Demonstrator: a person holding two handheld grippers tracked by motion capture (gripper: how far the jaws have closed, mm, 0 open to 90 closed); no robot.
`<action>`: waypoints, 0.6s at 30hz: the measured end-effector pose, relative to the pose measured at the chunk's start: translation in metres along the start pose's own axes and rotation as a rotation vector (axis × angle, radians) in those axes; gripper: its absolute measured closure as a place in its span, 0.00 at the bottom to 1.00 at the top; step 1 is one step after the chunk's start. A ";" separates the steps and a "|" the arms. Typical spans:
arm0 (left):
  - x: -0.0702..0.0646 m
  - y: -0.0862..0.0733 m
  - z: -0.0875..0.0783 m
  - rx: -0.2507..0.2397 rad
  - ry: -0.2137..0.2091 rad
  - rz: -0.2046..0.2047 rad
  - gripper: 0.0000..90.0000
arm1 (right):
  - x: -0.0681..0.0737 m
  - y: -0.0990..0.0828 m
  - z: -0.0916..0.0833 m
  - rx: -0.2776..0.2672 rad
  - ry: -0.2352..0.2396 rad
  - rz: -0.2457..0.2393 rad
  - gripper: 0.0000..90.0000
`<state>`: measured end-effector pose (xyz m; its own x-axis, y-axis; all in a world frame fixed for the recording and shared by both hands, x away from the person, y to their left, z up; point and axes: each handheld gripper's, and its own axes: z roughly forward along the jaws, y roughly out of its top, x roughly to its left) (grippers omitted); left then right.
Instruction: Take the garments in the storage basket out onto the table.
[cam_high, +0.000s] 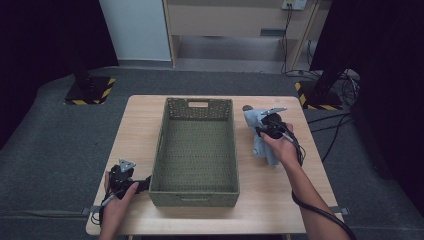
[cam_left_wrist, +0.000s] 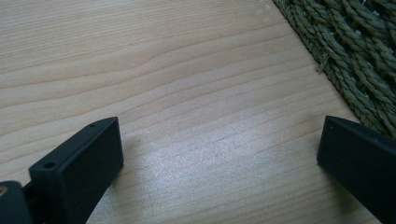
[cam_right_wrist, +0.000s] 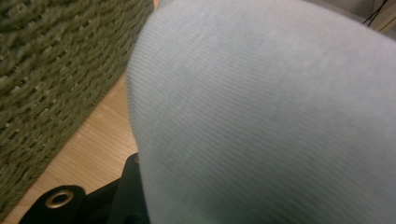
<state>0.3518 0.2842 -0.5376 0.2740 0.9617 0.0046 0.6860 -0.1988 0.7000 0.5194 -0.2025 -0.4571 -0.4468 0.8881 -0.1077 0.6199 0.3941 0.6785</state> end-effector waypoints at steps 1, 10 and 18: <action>0.000 0.000 0.000 0.000 0.000 0.000 0.00 | 0.000 0.000 0.002 0.003 -0.002 0.001 0.67; 0.000 0.000 0.000 0.000 0.000 0.000 0.00 | 0.002 -0.001 0.018 0.029 0.004 0.001 0.67; 0.000 0.000 0.000 0.000 0.000 0.000 0.00 | -0.002 -0.008 0.029 0.049 0.007 0.015 0.67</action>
<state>0.3518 0.2842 -0.5376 0.2743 0.9616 0.0045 0.6859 -0.1989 0.7000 0.5340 -0.2006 -0.4833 -0.4416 0.8925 -0.0921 0.6573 0.3917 0.6439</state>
